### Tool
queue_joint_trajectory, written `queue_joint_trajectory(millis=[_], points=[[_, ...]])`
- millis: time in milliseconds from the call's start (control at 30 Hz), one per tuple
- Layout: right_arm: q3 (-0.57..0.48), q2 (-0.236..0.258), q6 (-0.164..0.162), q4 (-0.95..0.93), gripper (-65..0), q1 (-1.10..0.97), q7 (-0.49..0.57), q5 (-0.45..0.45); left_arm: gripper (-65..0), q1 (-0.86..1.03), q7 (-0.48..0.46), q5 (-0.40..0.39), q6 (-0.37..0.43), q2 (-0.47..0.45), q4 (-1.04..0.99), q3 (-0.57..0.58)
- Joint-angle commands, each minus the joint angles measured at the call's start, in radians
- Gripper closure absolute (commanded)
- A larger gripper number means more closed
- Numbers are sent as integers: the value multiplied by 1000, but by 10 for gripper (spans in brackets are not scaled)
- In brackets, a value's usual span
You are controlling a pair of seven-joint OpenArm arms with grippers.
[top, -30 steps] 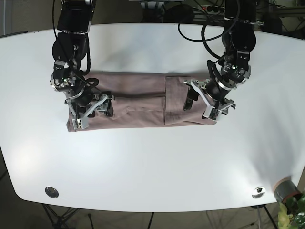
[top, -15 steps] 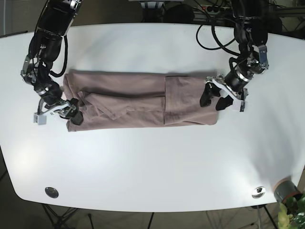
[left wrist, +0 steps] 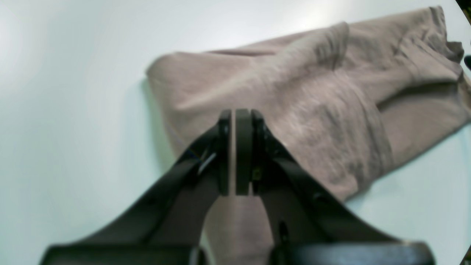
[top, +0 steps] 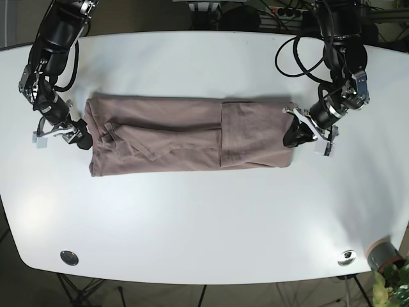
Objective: Fold the T-shirt properly
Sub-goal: 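Grasp both ends of the folded strip with the two grippers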
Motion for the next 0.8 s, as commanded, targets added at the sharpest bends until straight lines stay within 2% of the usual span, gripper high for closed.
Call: queue_joint_trajectory(millis=[0, 167, 233, 400, 767], points=[[-3, 10, 8, 18, -400, 10, 14, 19, 0, -15, -19, -18, -15, -9, 15, -5], [-54, -47, 8, 46, -401, -7, 14, 18, 0, -29, -23, -5, -15, -9, 6, -3], [-88, -50, 8, 46, -398, -7, 16, 18, 0, -39, -23, 27, -15, -9, -22, -2], [-135, -93, 7, 46, -396, 0, 18, 15, 0, -58, -24, 96, -15, -4, -79, 4], [-184, -94, 1, 39, -387, 29, 21, 13, 0, -53, -26, 104, -15, -6, -79, 21]])
